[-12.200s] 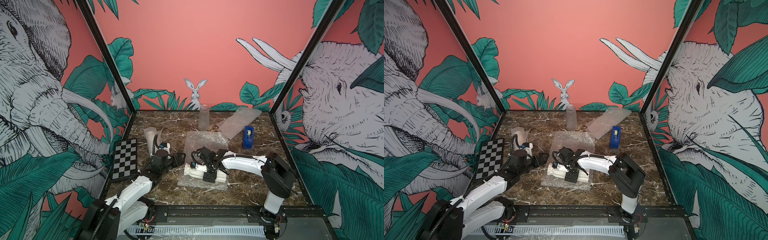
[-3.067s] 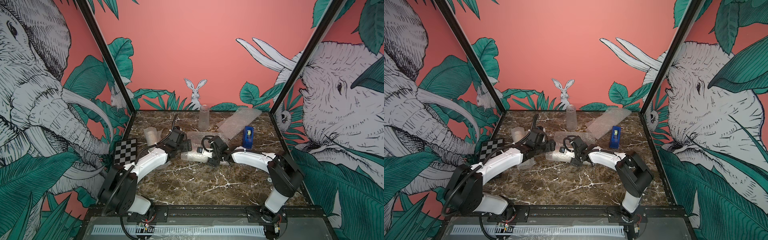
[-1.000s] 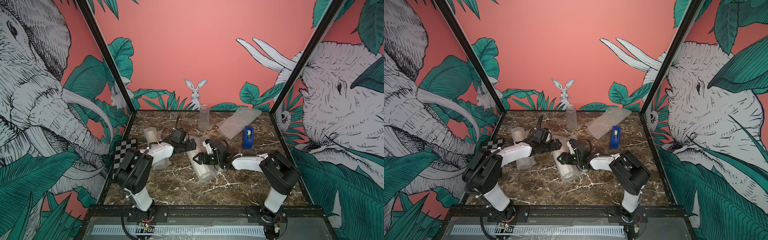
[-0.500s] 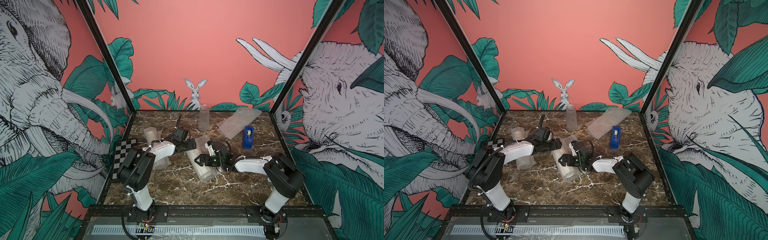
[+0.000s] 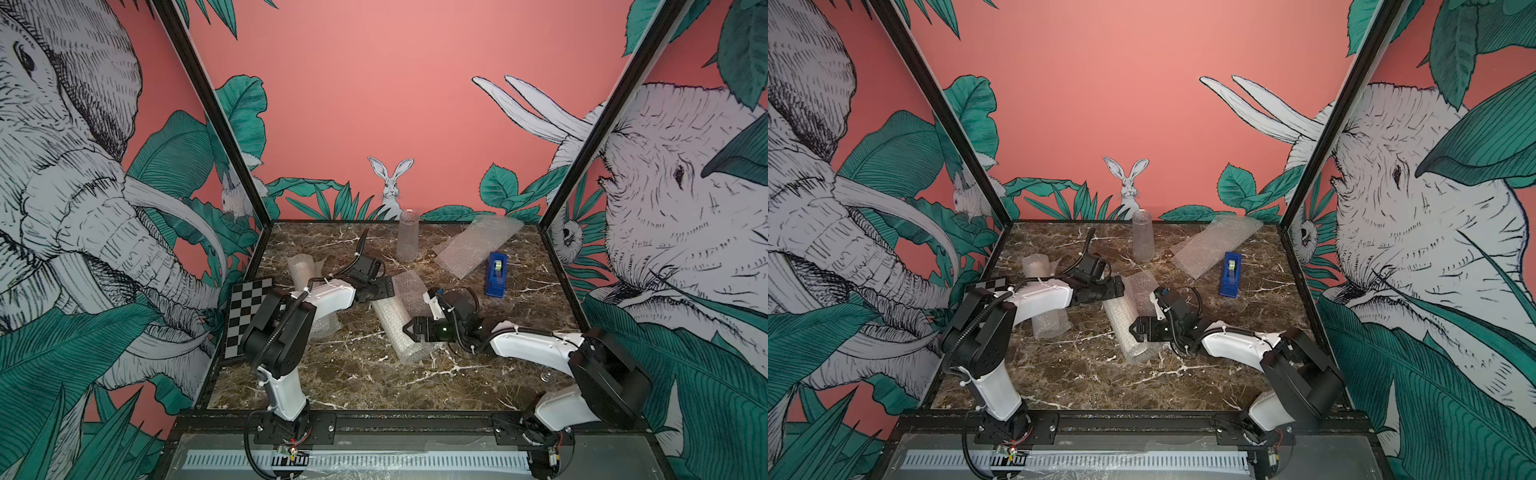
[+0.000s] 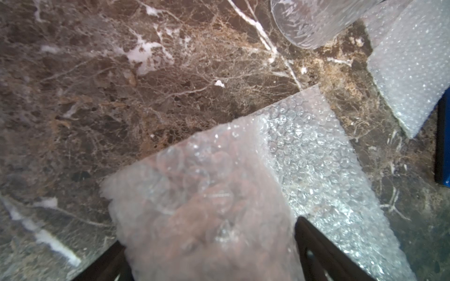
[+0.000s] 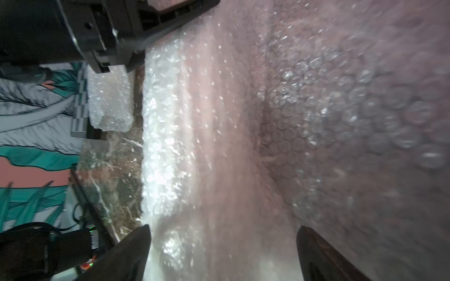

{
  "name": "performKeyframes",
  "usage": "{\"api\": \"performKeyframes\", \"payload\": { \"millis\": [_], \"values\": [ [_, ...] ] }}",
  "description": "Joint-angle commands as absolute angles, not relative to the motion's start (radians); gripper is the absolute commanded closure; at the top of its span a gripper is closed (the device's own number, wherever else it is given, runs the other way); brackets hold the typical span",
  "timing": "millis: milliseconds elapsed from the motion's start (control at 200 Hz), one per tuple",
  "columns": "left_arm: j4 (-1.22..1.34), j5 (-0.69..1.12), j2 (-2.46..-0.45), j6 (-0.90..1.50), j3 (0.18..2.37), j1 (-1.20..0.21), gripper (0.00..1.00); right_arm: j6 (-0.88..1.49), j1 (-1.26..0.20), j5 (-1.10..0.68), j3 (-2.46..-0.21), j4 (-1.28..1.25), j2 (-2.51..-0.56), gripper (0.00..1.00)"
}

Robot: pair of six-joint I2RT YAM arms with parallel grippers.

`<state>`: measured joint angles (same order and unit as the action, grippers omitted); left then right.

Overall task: Wrap vases in bubble wrap
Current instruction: Wrap the vase in bubble wrap.

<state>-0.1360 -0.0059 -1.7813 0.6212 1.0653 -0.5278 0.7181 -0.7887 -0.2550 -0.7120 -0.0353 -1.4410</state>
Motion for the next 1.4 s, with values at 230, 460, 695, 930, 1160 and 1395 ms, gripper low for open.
{"api": "performKeyframes", "payload": {
  "millis": [230, 460, 695, 930, 1160, 1395],
  "values": [
    [-0.237, -0.046, -1.822, 0.607, 1.081, -0.535, 0.07, 0.421, -1.049, 0.298, -1.098, 0.454, -1.559, 0.07],
    [-0.242, -0.051, -1.827, 0.607, 1.087, -0.535, 0.07, 0.408, -1.094, 0.333, -1.206, 0.487, -1.693, 0.10],
    [-0.243, -0.052, -1.833, 0.611, 1.093, -0.534, 0.07, 0.416, -1.097, 0.295, -1.232, 0.481, -1.768, 0.16],
    [-0.251, -0.028, -1.834, 0.612, 1.127, -0.531, 0.06, 0.494, -1.056, 0.192, -1.155, 0.437, -1.763, 0.16],
    [-0.269, 0.016, -1.811, 0.590, 1.192, -0.523, 0.01, 0.584, -0.987, -0.010, -1.000, 0.231, -1.692, 0.23],
    [-0.306, 0.006, -1.750, 0.568, 1.240, -0.503, 0.00, 0.704, -0.904, -0.208, -0.845, -0.027, -1.653, 0.27]
  ]
}}
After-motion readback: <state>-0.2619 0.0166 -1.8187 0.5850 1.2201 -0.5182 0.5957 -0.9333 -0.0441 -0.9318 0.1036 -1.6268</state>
